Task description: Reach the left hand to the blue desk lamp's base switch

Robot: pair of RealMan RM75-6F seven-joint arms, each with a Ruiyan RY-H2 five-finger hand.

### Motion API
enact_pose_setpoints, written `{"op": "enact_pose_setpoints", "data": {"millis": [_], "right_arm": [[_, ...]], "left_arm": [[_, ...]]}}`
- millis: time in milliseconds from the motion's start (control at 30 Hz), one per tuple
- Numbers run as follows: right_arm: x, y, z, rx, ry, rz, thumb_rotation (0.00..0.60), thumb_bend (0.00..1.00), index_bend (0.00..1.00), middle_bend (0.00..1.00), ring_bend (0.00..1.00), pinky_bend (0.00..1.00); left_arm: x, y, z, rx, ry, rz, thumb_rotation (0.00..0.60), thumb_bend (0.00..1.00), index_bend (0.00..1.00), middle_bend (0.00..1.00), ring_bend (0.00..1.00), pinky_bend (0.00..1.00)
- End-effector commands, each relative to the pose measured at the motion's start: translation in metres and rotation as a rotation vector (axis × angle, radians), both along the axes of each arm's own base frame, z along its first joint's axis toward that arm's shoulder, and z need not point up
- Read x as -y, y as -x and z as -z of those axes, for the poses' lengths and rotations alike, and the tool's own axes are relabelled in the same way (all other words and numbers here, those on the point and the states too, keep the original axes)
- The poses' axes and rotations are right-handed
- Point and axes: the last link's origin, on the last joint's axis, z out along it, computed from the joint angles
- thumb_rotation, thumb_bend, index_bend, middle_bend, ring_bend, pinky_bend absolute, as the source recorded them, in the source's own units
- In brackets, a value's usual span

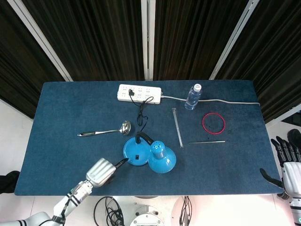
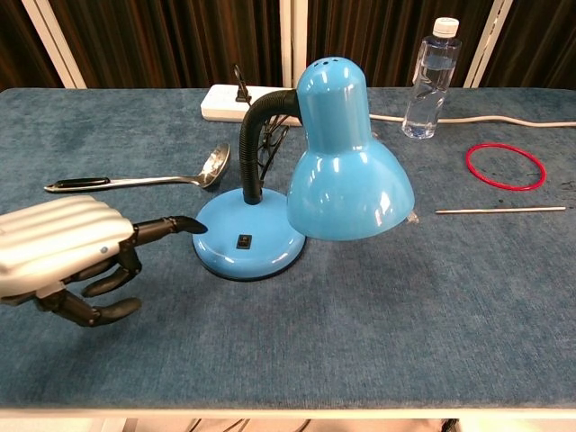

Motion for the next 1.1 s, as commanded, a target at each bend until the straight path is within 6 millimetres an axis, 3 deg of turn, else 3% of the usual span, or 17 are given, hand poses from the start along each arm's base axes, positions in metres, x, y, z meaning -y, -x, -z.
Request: {"op": "enact_pose_setpoints", "data": {"millis": [33,567,1100], "right_arm": [[0.000,0.000,-0.002,0.000,0.004,0.000,0.600,0.16,0.00,0.00,0.00,0.00],[0.000,0.007,-0.009,0.012,0.023,0.015,0.600,0.16,0.00,0.00,0.00,0.00],[0.000,0.012,-0.013,0.017,0.030,0.023,0.600,0.16,0.00,0.00,0.00,0.00]], "left_arm": [[-0.003,-0.004,0.005,-0.005,0.001,0.003,0.600,0.39,0.08,0.82,0.81,0.76],[-0.020,-0.016,0.027,-0.010,0.001,0.002,0.600,0.39,0.07,0.82,0.81,0.76],[-0.019,-0.018,0.037,-0.036,0.037,0.020,0.600,0.39,0.09,0.82,0.81,0.75]]}}
